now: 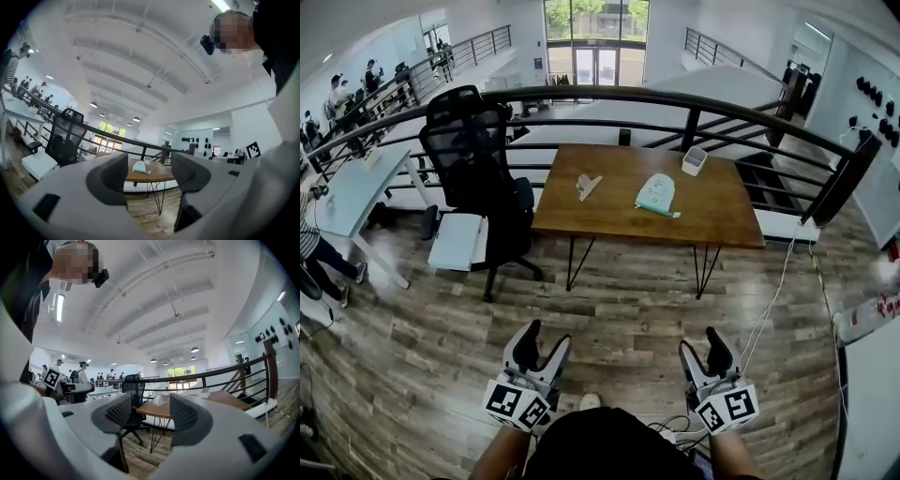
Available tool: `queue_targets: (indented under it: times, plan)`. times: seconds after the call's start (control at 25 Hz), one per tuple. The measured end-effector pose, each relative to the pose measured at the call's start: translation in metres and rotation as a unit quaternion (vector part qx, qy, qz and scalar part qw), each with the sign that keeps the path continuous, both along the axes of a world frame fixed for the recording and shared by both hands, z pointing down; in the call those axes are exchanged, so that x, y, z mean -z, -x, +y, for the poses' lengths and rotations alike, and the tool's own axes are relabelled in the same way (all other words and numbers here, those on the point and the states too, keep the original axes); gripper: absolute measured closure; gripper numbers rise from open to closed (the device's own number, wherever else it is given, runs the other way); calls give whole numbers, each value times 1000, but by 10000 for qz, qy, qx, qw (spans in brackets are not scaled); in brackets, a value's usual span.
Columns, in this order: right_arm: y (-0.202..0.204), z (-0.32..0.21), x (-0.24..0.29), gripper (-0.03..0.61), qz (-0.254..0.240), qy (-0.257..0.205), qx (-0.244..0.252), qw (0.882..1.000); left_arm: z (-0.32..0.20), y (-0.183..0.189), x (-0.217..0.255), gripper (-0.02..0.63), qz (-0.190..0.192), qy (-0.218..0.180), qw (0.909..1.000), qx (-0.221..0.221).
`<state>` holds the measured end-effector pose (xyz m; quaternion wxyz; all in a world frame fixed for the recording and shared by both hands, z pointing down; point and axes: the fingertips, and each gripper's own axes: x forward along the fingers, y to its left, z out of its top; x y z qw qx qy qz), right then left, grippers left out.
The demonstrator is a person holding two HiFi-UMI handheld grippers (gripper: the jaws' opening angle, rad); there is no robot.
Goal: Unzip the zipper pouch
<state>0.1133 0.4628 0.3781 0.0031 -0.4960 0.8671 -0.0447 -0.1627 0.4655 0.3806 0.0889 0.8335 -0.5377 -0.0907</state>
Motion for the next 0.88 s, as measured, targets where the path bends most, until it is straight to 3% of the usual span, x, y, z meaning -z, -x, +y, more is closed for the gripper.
queue_targets:
  times: [0.32,0.56,0.88]
  plan:
    - [23,-38,-10,339,75,152,-146,9998,-49,25,-16,337,17,191,9997,-132]
    - [22,-60,-23,345,66,392,-235,9989,-77,20,-30,337,46,412,9986,-324]
    - [16,-126,-28,350,203,433,-14,9989,-131,9,-27,337,-108,358,9989,-286]
